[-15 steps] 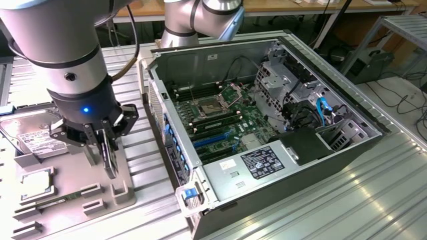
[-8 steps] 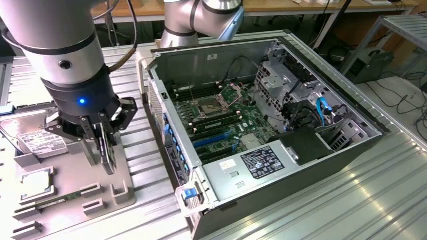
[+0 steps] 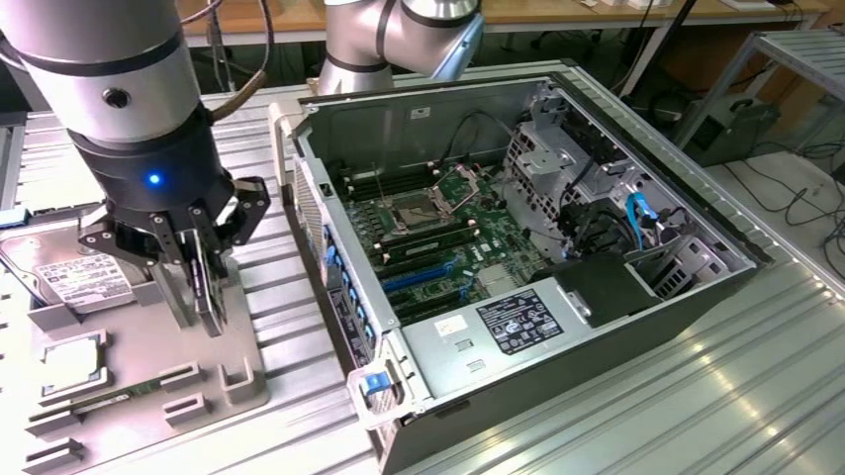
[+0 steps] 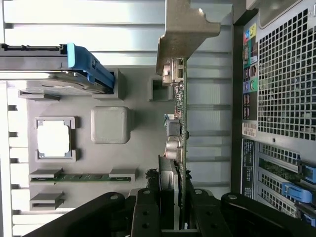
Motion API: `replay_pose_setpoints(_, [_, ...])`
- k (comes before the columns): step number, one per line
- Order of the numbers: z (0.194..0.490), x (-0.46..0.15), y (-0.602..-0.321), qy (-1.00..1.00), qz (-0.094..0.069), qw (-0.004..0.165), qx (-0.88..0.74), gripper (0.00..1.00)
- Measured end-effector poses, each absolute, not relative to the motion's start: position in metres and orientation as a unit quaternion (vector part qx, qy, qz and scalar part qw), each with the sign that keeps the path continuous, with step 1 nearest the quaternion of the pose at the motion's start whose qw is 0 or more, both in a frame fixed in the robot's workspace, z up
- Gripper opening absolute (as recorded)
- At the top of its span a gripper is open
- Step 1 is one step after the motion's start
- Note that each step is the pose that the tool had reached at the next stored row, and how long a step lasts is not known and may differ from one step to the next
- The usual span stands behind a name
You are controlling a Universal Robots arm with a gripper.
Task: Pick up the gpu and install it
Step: 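Pick up the gpu and move the gpu toward the slot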
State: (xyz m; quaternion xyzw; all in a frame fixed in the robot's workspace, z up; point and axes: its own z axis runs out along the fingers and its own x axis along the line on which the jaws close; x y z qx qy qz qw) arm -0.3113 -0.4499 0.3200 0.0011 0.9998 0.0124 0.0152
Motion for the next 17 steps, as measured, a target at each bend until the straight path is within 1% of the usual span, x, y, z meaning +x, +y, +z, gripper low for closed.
replay_pose_setpoints(5, [0.337, -0.311, -0.45, 1.0, 0.013, 0.015, 0.001, 0.28])
replay_pose_setpoints(17, [0.362, -0.311, -0.45, 1.0, 0.016, 0.014, 0.001, 0.28])
